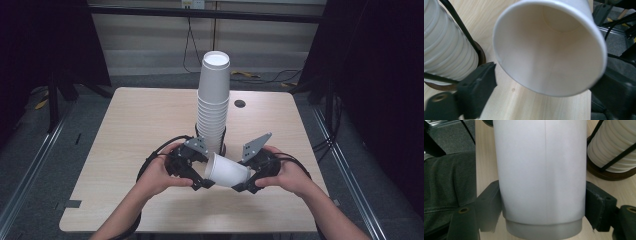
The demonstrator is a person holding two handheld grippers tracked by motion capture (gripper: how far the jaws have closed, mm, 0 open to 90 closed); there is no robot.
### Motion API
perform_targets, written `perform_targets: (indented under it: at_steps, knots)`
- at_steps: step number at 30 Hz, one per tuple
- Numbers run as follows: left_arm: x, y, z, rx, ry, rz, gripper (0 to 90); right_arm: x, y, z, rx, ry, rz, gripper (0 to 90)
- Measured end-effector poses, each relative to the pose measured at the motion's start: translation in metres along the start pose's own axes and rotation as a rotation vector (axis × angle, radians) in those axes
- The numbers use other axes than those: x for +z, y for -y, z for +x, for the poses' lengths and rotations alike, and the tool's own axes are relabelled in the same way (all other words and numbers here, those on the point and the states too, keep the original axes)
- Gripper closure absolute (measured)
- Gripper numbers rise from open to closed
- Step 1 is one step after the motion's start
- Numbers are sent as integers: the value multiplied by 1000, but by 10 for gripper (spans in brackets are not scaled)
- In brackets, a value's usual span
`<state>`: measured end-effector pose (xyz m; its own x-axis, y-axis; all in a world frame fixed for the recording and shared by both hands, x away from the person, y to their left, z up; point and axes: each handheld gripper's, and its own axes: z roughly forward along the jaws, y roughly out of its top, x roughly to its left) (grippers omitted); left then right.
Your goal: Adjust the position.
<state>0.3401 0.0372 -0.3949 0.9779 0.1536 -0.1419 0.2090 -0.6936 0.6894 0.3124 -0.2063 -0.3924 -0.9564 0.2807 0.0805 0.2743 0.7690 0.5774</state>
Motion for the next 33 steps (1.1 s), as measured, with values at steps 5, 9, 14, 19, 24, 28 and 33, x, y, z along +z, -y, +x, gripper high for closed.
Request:
perform_targets:
  at_steps: [5,9,14,19,24,28,33]
  knots:
    - [4,-1,1,7,14,-1,11,-1,-3,2,-22,1,3,253]
    - [6,-2,2,32,34,-17,0,-1,-6,3,-40,-7,6,252]
    - [8,-3,1,38,52,-28,4,2,-8,4,-50,-17,8,252]
    - [7,-4,1,35,73,-51,59,3,-9,4,-59,-17,13,252]
    - [4,-1,0,17,76,-74,69,3,-6,4,-50,-26,-27,254]
    - [4,-2,-2,32,63,-35,86,7,-6,6,-76,-9,-16,254]
    - [1,-3,-3,33,54,-30,97,8,-4,5,-76,-9,-33,253]
